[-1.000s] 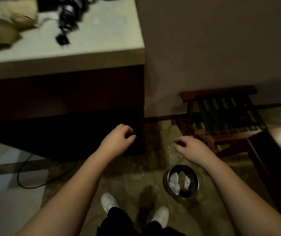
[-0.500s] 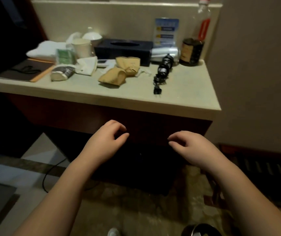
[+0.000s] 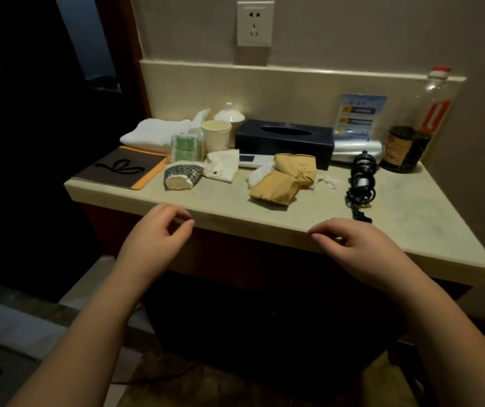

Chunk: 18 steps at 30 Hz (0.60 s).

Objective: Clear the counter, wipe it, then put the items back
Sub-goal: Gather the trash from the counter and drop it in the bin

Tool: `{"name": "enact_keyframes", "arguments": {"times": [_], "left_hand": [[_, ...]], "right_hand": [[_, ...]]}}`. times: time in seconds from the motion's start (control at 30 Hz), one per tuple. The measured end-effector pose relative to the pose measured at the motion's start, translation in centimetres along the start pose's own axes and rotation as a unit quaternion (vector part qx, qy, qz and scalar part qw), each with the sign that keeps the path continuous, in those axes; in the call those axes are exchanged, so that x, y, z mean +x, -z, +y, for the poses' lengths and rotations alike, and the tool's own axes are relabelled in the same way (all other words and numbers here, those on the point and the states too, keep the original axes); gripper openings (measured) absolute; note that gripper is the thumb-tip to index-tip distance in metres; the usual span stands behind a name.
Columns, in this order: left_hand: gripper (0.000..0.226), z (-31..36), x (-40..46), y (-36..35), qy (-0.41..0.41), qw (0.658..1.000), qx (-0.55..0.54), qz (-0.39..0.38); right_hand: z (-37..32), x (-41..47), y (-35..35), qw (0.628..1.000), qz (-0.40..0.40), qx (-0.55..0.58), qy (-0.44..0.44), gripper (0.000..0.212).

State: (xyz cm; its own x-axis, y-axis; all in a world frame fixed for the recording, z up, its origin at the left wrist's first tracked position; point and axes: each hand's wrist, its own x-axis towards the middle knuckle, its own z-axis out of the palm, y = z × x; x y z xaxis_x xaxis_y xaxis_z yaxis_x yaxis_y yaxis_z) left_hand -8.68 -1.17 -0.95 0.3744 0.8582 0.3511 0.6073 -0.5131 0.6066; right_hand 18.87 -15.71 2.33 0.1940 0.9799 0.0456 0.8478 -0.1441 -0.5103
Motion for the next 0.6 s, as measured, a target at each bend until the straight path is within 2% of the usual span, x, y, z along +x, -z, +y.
{"name": "enact_keyframes", "arguments": {"times": [0.13,0.27,0.47,0.6], "left_hand": [[0.018,-1.5,4.7,0.6,0.051,0.998,0.002,0.026],[0.036,-2.4,9.8,0.1,0.069,0.996,0.049,0.022],[0.062,-3.5,15.2,-0.8,0.166,0.975,0.134,-0.054],[0.069,-3.9,17.1,-0.9,0.225,0.957,0.146,-0.106]], "right_hand": [[-2.0,3.4,0.2,0.998,0.059,-0.019,0.011,0.023],[-3.7,7.1,0.3,0.997,0.059,-0.047,0.02,0.024],[-4.6,12.4,0.3,0.991,0.035,-0.115,-0.062,0.043],[-5.0,14.5,0.0,0.982,0.007,-0.158,-0.107,0.049]]}}
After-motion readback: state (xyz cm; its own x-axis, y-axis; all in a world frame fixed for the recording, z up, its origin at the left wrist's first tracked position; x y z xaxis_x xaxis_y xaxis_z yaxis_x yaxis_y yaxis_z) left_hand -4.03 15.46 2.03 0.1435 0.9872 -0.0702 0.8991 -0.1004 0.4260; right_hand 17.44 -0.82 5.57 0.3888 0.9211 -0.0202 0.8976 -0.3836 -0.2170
